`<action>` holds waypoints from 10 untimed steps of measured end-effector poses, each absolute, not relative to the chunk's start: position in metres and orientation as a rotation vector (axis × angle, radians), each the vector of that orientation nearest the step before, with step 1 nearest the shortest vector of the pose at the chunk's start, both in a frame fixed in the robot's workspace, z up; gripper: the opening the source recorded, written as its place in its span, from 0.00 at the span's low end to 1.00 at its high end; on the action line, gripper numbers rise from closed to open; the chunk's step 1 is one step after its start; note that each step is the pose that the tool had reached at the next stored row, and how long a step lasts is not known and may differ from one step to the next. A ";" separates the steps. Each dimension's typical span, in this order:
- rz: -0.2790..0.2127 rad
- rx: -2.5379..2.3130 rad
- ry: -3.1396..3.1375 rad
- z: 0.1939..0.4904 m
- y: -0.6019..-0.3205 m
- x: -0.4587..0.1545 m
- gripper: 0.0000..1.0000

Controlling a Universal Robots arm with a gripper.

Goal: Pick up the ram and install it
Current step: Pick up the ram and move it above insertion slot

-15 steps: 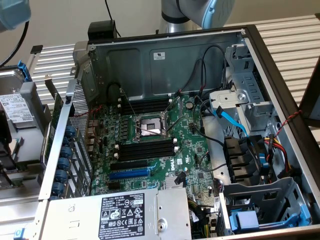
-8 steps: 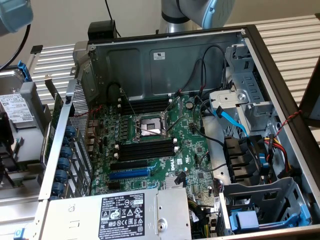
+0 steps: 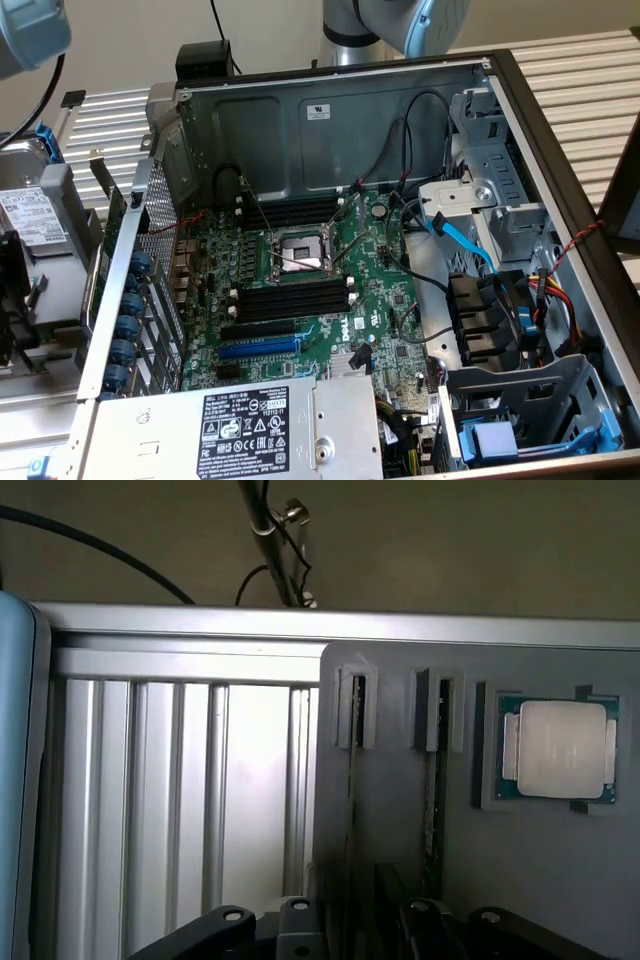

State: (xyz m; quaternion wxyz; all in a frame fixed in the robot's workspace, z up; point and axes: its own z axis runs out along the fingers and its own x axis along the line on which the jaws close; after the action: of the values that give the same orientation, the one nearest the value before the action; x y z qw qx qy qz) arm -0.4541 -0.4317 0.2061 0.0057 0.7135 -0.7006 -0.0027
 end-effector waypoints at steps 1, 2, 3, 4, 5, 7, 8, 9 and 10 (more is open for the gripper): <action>-0.010 2.234 -2.194 0.206 -0.432 -0.454 0.33; -0.012 2.235 -2.195 0.205 -0.432 -0.454 0.33; -0.014 2.236 -2.196 0.205 -0.432 -0.454 0.33; -0.015 2.236 -2.197 0.204 -0.432 -0.454 0.33; -0.016 2.236 -2.197 0.204 -0.432 -0.454 0.33; -0.018 2.237 -2.198 0.203 -0.432 -0.454 0.33; -0.019 2.237 -2.199 0.202 -0.432 -0.454 0.33; -0.019 2.237 -2.199 0.202 -0.432 -0.454 0.33; -0.020 2.237 -2.200 0.201 -0.432 -0.454 0.33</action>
State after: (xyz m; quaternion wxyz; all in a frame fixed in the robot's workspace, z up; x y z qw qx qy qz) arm -0.4539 -0.4321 0.2011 0.0020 0.7131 -0.7010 -0.0063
